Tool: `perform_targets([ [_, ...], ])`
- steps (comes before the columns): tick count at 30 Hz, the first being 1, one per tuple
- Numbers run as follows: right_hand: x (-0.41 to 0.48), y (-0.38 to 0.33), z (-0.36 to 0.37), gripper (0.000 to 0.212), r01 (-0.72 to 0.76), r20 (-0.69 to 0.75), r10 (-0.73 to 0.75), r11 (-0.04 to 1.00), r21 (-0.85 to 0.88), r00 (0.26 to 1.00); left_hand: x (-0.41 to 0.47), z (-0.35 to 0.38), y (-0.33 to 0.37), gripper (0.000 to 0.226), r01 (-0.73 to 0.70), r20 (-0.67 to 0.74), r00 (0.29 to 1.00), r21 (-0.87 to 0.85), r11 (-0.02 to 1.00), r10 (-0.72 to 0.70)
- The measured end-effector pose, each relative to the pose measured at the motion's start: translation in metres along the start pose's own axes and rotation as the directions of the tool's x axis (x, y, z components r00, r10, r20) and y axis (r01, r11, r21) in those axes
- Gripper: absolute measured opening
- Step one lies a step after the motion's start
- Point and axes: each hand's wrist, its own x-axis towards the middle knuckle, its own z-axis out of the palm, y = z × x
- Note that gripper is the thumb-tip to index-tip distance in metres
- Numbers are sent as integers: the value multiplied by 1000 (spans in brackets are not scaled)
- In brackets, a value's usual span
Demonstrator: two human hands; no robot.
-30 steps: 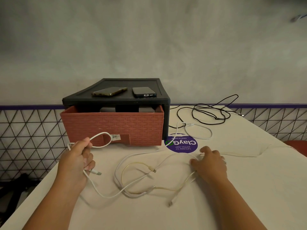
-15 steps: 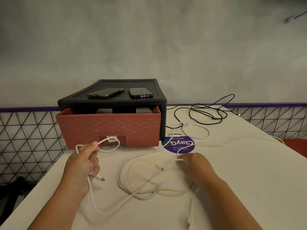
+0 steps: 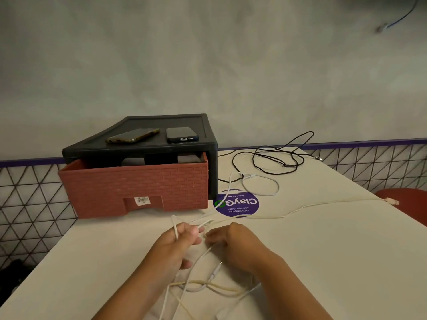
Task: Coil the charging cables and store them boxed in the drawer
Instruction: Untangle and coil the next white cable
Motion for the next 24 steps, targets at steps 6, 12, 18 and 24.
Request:
perform_targets([
  [6,-3,-8,-3,25,-8,-31,12,993,120,999,10,17,-2,18,76,19,997,36,996,-77],
  [12,-6,-7,-2,21,-65,-39,76,973,221,996,24,32,-2,8,27,20,999,157,987,-31],
  [18,-10,-10,-8,31,-88,-30,99,960,266,995,38,39,-6,24,161,-44,987,191,968,-156],
  [24,-16,-12,-14,29,-80,0,84,944,319,996,41,42,-10,27,166,-120,982,154,974,-148],
])
